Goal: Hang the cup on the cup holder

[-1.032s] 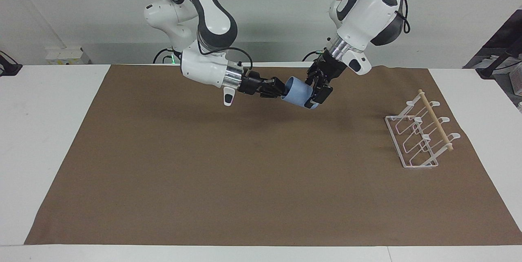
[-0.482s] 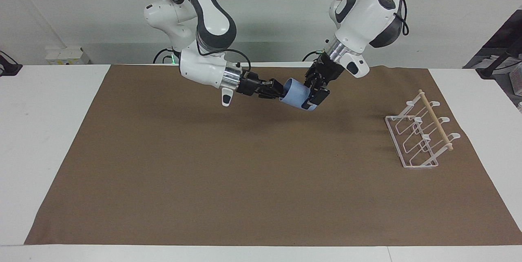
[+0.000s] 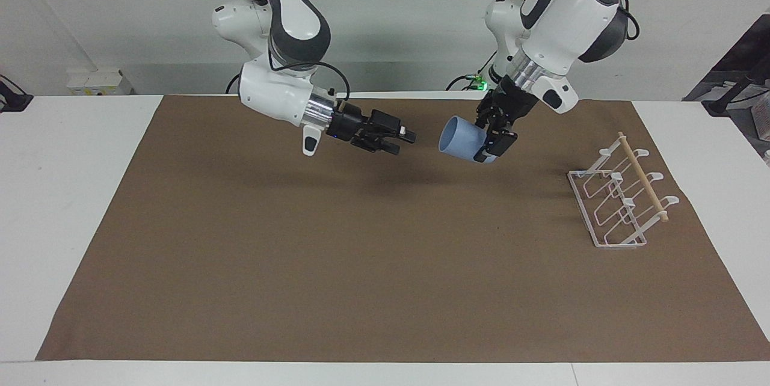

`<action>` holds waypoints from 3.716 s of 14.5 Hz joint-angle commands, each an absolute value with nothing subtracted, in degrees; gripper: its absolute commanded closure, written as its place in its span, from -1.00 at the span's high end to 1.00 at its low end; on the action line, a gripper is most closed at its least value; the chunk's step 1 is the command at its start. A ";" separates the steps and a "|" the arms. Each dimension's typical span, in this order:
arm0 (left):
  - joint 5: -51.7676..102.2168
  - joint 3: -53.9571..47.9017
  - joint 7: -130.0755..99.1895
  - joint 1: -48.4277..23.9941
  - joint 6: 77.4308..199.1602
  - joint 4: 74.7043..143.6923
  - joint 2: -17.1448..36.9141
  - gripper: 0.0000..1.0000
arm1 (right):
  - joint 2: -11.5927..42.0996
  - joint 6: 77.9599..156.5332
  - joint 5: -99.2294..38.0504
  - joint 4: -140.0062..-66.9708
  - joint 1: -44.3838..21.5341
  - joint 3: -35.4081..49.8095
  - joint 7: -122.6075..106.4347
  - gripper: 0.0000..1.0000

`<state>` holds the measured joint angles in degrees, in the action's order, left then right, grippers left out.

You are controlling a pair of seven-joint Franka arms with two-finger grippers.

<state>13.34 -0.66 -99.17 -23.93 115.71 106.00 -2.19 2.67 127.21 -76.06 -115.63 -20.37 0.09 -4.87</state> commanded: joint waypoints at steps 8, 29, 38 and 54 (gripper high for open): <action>-28.44 -0.70 -100.20 -18.81 108.81 105.12 -2.11 -0.23 | 1.05 122.36 -24.74 -115.23 -3.27 0.44 -4.39 0.98; -80.86 -1.05 -107.92 -14.85 111.63 113.81 9.49 -0.19 | 0.44 78.49 2.90 -85.25 0.97 -6.42 -4.48 0.98; -80.60 -1.06 -112.59 -14.94 112.23 118.21 8.44 -0.19 | 0.35 78.40 2.46 -85.60 1.05 -6.59 -4.66 0.98; -78.93 -1.14 -114.70 -11.51 119.18 119.00 8.61 0.92 | 0.26 77.96 2.11 -85.78 1.05 -6.59 -4.66 0.99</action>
<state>-79.34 -0.98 -114.51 -12.14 118.46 117.64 9.92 -0.10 78.87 1.88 -86.43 1.10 -6.41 -4.63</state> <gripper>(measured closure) 0.229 0.004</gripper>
